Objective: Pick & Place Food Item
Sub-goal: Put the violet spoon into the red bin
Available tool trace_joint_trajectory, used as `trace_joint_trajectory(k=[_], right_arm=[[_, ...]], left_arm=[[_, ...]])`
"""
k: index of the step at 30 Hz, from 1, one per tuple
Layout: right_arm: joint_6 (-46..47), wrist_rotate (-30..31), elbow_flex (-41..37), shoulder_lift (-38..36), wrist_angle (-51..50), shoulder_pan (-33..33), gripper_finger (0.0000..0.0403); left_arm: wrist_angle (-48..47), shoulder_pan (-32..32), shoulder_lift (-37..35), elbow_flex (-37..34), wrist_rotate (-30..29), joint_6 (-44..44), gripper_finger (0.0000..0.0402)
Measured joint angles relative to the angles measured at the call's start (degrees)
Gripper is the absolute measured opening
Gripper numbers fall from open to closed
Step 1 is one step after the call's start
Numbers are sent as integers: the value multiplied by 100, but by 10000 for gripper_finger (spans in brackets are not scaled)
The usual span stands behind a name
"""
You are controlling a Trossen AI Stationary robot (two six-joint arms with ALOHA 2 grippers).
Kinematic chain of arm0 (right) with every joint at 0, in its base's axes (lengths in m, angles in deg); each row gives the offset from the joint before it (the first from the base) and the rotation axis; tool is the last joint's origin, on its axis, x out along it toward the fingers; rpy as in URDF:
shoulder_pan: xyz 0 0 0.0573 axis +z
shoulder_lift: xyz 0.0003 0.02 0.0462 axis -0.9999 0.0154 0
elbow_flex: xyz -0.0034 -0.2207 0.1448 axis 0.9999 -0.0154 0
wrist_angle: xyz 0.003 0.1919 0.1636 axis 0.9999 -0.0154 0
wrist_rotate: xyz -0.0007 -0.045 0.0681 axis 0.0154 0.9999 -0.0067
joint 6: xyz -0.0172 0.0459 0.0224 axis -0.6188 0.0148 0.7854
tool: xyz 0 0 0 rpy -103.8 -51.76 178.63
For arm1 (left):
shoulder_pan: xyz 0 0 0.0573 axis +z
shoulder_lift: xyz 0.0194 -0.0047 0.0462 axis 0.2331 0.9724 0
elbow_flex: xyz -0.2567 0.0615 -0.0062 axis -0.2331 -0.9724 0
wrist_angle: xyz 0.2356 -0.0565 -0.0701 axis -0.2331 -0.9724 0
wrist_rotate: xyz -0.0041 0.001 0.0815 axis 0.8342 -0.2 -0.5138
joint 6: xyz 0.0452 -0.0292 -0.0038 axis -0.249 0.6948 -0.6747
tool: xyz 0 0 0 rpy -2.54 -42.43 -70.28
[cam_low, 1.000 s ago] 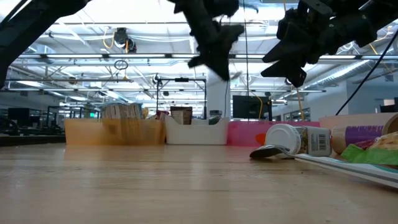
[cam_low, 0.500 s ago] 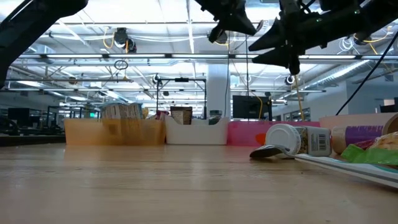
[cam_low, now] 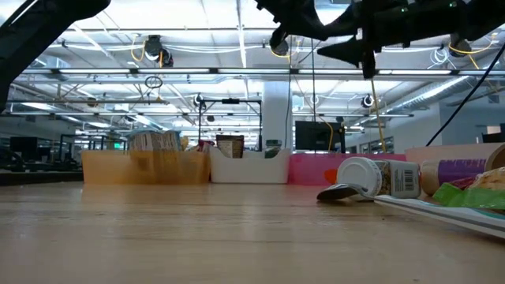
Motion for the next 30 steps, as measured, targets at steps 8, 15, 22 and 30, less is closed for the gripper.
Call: trace_joint_trajectory(k=[8,15,22,30], right_arm=[[115,189,0,-1,59,-1,176],[139,297,0,-1,57,0,159],[137,292,1,-1,58,0,77],[144,278,0,-1,64,2,9]], left_arm=[[439,-121,1,0,8,-167,6],[464,-156,1,0,6,-167,7],[445,-154,0,0,2,-130,8],[445,-139,1,0,-7,27,7]])
